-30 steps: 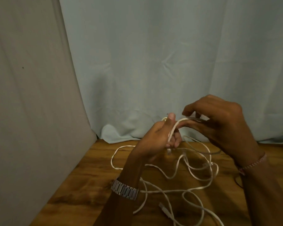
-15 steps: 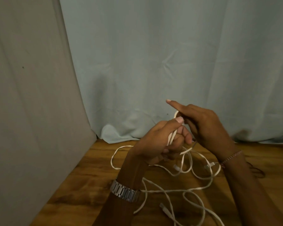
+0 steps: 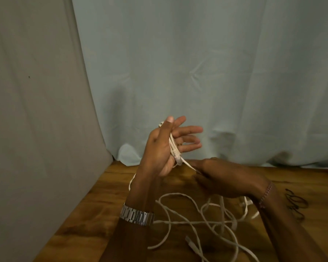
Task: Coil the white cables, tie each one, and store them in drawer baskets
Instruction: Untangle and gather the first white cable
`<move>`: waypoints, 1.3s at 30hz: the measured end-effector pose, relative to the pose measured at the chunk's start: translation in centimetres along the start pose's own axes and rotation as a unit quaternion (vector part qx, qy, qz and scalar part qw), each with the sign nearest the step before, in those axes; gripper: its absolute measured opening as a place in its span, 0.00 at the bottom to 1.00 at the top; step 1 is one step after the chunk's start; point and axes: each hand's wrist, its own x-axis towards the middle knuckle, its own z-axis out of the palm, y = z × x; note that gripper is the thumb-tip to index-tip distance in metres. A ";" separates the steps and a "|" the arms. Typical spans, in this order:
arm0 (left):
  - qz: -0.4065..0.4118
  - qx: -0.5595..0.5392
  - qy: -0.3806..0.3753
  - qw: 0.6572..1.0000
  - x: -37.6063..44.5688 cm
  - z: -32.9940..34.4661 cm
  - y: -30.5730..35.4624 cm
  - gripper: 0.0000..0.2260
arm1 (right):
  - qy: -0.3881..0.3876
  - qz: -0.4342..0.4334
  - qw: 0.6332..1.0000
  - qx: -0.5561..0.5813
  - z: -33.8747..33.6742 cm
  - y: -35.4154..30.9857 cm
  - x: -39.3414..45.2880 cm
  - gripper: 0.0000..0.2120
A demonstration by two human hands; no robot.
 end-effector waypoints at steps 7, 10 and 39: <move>-0.009 0.086 0.051 0.995 0.3 -0.6 -1.0 0.16 | 0.089 0.004 0.992 -0.084 -1.3 -1.6 -1.9 0.12; -0.011 0.185 0.033 0.982 -0.1 -0.2 -1.3 0.16 | 0.161 -0.047 0.983 -0.073 -1.9 -2.6 -2.9 0.07; -0.132 0.054 -0.247 0.959 -1.1 1.4 -1.6 0.24 | 0.354 -0.011 0.928 -0.113 -0.2 3.1 0.6 0.21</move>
